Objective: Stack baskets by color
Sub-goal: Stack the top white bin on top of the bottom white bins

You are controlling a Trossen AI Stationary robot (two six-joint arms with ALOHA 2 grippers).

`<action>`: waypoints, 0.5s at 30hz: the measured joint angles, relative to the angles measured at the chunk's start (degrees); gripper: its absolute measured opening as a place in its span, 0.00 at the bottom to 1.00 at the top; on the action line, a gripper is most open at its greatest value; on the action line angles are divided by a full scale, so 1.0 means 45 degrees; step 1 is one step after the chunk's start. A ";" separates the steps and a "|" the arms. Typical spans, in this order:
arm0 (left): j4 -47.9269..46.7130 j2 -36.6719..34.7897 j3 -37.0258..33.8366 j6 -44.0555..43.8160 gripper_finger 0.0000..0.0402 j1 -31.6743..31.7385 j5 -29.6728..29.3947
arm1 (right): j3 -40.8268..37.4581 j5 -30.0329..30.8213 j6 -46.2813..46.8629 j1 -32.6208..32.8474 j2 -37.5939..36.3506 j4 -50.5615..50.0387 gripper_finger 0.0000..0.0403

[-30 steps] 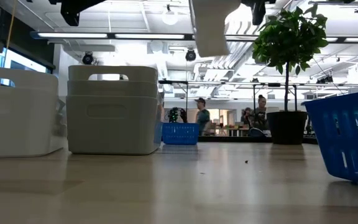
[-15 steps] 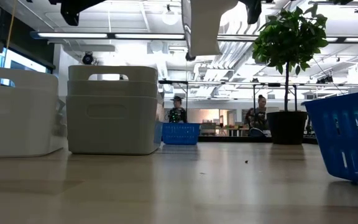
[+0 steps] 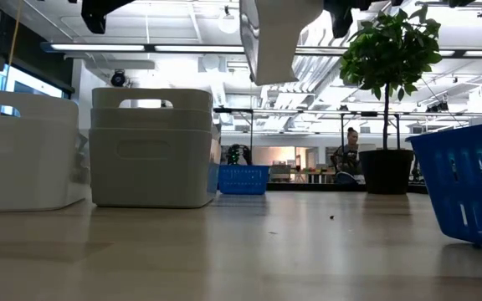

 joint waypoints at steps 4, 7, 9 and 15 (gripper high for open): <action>0.0617 -0.0044 0.0000 0.0124 0.50 -0.0001 -0.0092 | 0.0105 -0.0017 0.0002 0.0000 0.0005 -0.0562 0.00; 0.1441 -0.0039 0.0000 0.0630 0.50 -0.0003 -0.0092 | 0.0838 -0.0031 -0.0043 0.0005 0.0167 -0.2149 0.00; 0.2239 -0.0039 0.0000 0.0723 0.50 0.0000 -0.0164 | 0.1384 -0.0333 -0.0161 -0.0004 0.0424 -0.3308 0.00; 0.4979 -0.0044 0.0000 0.0728 0.50 -0.0003 -0.0277 | 0.2390 -0.1639 -0.0472 0.0011 0.1694 -0.3819 0.00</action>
